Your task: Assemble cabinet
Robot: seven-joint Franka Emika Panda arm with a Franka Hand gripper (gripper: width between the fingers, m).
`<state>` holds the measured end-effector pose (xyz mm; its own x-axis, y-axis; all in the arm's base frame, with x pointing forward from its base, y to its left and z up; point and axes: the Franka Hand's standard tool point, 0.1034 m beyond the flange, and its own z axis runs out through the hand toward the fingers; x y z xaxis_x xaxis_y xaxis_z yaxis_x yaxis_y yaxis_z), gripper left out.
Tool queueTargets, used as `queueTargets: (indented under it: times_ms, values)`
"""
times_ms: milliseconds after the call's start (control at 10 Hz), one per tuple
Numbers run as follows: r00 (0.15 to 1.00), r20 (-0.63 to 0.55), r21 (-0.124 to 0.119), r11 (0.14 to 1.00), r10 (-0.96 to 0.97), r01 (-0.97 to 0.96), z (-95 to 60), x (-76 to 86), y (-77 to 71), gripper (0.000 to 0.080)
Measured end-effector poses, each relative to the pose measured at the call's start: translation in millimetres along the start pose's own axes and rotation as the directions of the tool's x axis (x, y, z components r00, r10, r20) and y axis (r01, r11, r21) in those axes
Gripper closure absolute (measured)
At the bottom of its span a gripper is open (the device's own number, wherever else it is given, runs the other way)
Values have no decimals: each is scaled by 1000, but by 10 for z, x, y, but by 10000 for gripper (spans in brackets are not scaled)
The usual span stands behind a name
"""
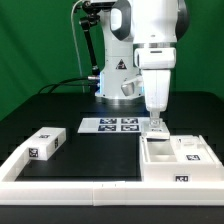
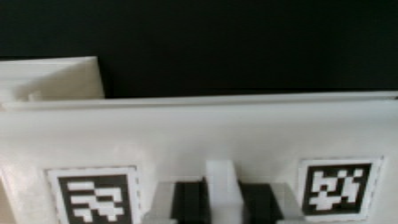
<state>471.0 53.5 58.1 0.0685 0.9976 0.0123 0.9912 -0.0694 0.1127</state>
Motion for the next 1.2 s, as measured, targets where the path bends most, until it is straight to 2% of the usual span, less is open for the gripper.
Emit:
queueTargets:
  times_ms: [700, 1200]
  values:
    - [1000, -2, -3, 1000, -1, 1, -1, 3, 1, 731]
    - [1000, -7, 3, 1000, -2, 2, 24, 20, -102, 731]
